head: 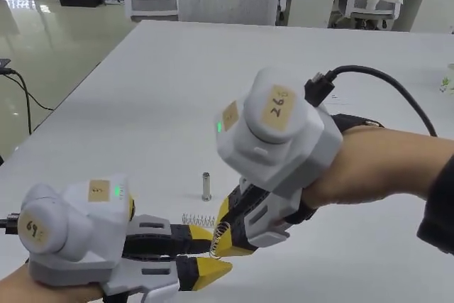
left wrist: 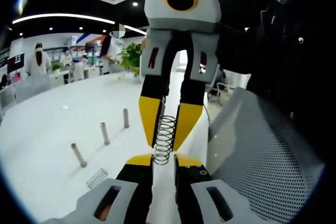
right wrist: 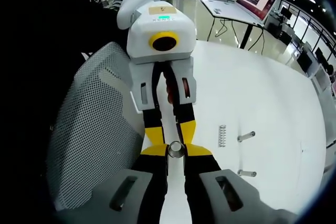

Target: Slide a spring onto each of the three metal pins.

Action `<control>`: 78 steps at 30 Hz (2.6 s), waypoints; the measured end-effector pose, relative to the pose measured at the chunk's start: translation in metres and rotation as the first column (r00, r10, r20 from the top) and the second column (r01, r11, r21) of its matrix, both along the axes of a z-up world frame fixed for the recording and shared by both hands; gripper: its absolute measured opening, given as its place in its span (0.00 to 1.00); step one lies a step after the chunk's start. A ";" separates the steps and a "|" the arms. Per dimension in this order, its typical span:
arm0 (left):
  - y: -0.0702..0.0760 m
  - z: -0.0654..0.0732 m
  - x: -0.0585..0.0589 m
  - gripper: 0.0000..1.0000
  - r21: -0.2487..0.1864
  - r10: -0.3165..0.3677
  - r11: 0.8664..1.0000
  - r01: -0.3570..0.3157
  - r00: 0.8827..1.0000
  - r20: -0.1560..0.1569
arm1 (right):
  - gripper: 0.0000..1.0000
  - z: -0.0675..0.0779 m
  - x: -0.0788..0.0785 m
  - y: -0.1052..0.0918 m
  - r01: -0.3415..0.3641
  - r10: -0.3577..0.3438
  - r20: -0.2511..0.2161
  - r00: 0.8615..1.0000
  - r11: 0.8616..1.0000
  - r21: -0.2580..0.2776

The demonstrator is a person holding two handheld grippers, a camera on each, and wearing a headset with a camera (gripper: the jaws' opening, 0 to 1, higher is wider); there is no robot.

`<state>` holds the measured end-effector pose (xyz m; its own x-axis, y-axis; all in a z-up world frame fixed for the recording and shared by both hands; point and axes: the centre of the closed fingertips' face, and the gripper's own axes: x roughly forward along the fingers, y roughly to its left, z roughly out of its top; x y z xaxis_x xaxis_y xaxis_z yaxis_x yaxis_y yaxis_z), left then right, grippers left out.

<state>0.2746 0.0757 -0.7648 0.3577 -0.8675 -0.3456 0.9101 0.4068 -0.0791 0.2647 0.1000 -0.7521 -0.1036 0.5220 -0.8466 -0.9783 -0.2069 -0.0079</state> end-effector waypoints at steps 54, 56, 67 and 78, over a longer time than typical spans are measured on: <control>0.038 0.000 0.029 0.59 -0.067 0.266 0.962 -0.265 0.964 -0.002 | 0.08 0.003 0.057 -0.043 0.144 -0.143 0.047 0.989 0.989 -0.025; 0.039 -0.001 0.029 0.60 -0.067 0.269 0.961 -0.269 0.963 -0.003 | 0.08 0.002 0.063 -0.044 0.155 -0.154 0.052 0.987 0.987 -0.026; 0.037 0.000 0.027 0.61 -0.071 0.269 0.960 -0.269 0.963 -0.006 | 0.08 -0.001 0.093 -0.053 0.195 -0.188 0.098 0.977 0.979 -0.058; 0.036 -0.003 0.026 0.61 -0.069 0.267 0.961 -0.267 0.964 -0.012 | 0.08 -0.008 0.124 -0.051 0.238 -0.230 0.129 0.965 0.970 -0.051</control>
<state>0.3010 0.1121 -0.7678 0.5786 -0.7626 -0.2893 0.7691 0.6282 -0.1179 0.3890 0.0493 -0.7600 0.1206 0.4626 -0.8783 -0.9920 0.0241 -0.1236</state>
